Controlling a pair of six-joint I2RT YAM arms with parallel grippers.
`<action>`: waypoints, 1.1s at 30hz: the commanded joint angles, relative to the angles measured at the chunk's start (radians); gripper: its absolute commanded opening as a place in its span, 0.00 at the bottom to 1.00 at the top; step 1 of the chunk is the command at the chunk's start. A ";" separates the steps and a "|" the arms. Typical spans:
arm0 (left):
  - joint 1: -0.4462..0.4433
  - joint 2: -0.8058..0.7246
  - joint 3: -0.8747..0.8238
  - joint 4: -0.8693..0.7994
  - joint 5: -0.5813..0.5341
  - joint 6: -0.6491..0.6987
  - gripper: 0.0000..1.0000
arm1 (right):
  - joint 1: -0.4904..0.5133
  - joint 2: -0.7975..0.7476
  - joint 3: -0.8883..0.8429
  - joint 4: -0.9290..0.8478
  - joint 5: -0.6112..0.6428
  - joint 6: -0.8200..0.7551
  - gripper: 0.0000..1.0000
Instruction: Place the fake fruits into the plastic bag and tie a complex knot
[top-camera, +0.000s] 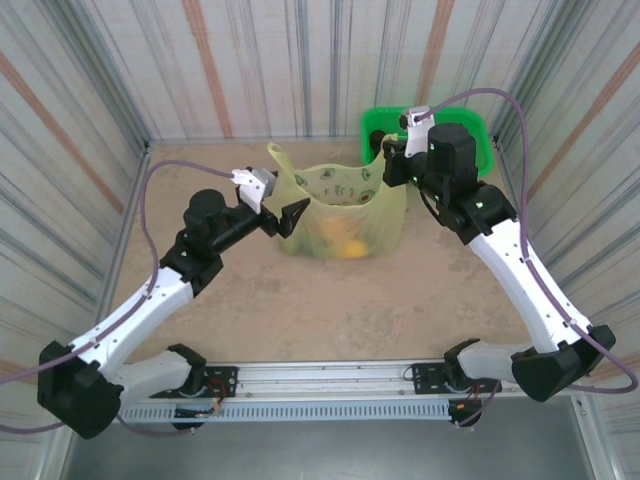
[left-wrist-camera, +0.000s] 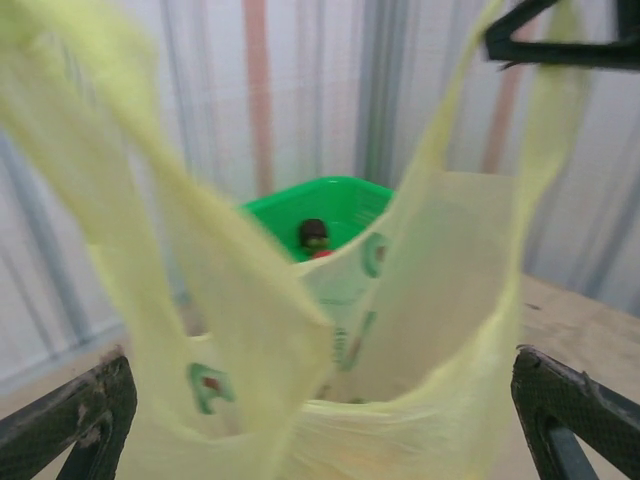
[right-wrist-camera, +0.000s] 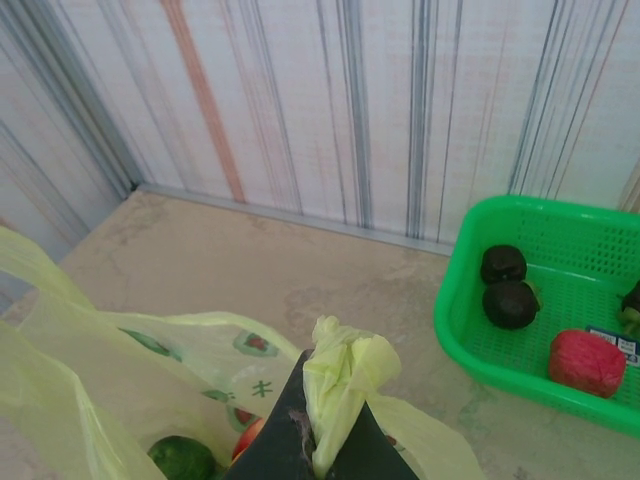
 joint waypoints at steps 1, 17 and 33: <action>0.051 0.035 -0.022 0.226 -0.063 0.037 0.99 | -0.006 -0.015 0.027 0.004 -0.037 0.018 0.00; 0.181 0.395 0.129 0.570 0.296 -0.094 0.95 | -0.007 -0.054 -0.022 0.058 -0.173 0.008 0.04; 0.171 0.472 0.224 0.585 0.388 -0.174 0.22 | -0.012 -0.087 -0.043 0.035 -0.172 -0.024 0.05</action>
